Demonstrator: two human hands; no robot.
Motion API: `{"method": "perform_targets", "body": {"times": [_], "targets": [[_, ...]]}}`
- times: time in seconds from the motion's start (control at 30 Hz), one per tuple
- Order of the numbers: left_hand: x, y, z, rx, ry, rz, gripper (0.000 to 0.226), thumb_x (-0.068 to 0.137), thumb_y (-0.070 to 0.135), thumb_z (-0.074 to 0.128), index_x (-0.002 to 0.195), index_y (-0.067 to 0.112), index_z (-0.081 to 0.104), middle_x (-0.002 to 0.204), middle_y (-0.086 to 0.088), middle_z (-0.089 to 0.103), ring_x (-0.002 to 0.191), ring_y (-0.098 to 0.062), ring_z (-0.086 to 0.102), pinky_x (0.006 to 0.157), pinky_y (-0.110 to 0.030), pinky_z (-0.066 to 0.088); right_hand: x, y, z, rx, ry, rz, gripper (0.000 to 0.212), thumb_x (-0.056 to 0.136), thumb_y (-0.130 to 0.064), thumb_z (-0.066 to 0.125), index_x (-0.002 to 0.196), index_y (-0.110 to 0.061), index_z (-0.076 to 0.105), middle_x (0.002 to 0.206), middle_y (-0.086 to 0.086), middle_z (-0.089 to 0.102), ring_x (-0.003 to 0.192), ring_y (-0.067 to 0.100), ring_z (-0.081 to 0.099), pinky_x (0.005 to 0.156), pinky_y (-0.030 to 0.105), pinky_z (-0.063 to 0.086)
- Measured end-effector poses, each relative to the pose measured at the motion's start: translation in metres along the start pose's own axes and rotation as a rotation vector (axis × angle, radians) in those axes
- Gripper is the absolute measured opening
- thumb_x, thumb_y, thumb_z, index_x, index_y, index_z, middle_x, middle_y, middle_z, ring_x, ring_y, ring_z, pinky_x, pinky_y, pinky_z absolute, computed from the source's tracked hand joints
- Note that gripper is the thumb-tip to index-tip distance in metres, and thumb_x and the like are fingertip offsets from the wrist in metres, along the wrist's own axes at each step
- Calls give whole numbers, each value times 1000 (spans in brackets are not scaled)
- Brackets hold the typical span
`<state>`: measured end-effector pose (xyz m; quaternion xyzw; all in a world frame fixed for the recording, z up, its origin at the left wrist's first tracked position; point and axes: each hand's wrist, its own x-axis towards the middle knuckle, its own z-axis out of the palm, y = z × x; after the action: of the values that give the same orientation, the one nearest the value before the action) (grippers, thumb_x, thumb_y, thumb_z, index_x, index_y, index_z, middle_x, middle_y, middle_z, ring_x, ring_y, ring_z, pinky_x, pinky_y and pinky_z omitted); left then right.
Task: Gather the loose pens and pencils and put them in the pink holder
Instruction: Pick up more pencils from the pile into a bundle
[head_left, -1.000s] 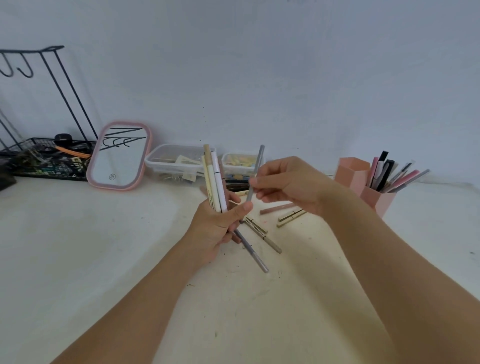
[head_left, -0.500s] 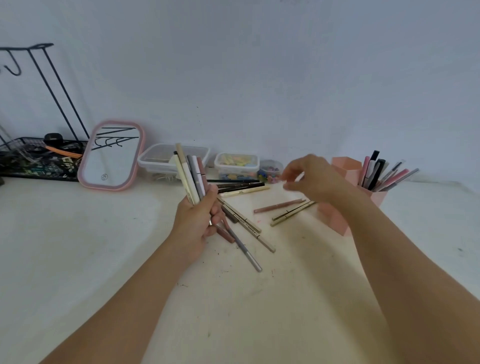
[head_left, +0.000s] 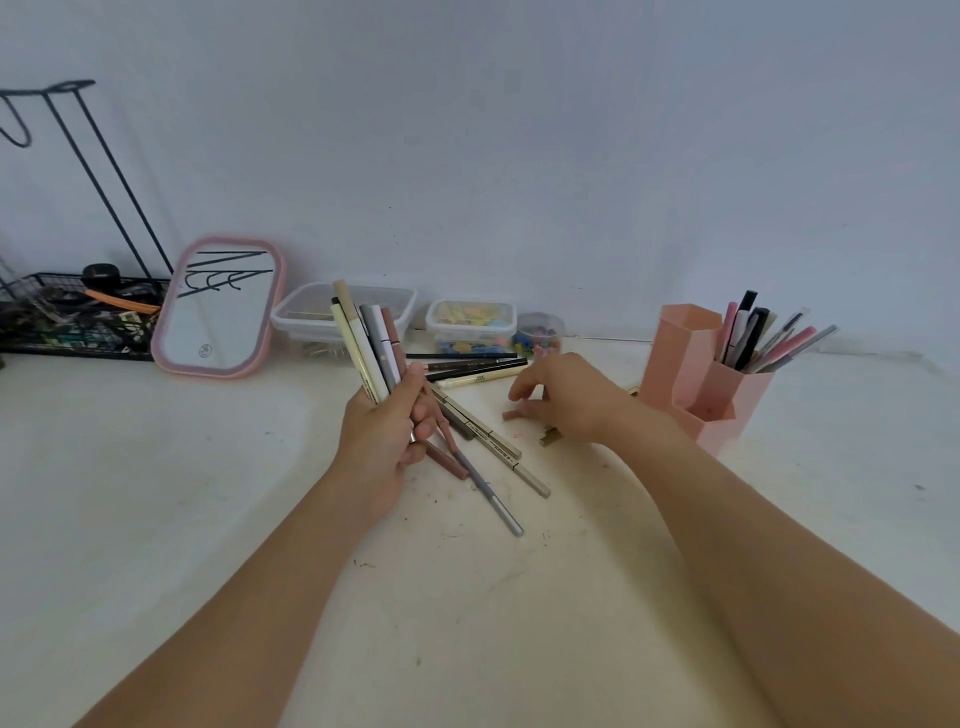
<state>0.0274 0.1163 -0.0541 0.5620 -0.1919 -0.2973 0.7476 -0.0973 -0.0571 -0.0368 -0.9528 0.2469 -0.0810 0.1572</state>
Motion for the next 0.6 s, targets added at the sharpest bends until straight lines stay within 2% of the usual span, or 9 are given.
{"method": "perform_targets", "body": {"times": [0.07,0.17,0.27,0.33,0.37,0.43,0.5,0.6], "targets": [[0,0,0,14,-4,6,21,99,29,62,87,14,55,58,2,46,46,-9,41,33,-17,26,2,3,0,11,-11,-4,23,94,-21,69,116,-17,74,115,-2,70,87,6,53,63,8,33],[0,-1,1,27,-13,10,20,100,29,62,91,12,54,59,1,47,48,-11,42,33,-18,27,2,5,1,-26,11,-44,17,95,-20,69,110,-16,76,104,-4,69,91,12,59,70,15,39],[0,-1,1,29,-28,12,20,99,29,62,93,11,55,59,-1,48,48,-12,45,34,-19,28,0,-4,-4,149,243,-121,10,96,-17,65,99,-12,74,94,-2,68,85,18,60,78,30,49],[-1,-2,1,45,-38,4,21,99,30,63,92,12,56,59,-1,48,47,-11,45,34,-19,28,-1,-14,-16,357,413,-113,9,98,-17,63,98,-11,69,90,4,71,83,22,64,78,30,51],[-1,-2,1,58,-41,1,23,98,31,63,90,12,56,59,-1,49,46,-11,45,34,-19,28,-1,-21,-24,500,444,-82,8,99,-16,61,99,-10,66,89,7,72,83,23,67,76,30,52],[-1,-3,1,79,-67,-6,28,97,34,64,88,9,55,59,-1,52,45,-11,45,34,-19,29,-5,-34,-40,842,404,-21,8,101,-12,57,102,-6,63,87,9,72,78,24,70,65,30,55],[-3,-2,1,72,-140,-22,33,96,38,64,92,7,55,60,-2,55,43,-11,44,37,-22,29,-10,-45,-44,1136,269,1,10,102,-9,56,103,0,61,83,10,71,70,20,67,60,26,54],[-9,-2,5,59,-285,-55,42,89,48,62,93,7,59,68,-6,63,38,-10,40,46,-31,31,-13,-57,-33,1267,124,-5,8,101,-6,57,105,0,61,83,13,69,66,19,64,61,24,57]]}}
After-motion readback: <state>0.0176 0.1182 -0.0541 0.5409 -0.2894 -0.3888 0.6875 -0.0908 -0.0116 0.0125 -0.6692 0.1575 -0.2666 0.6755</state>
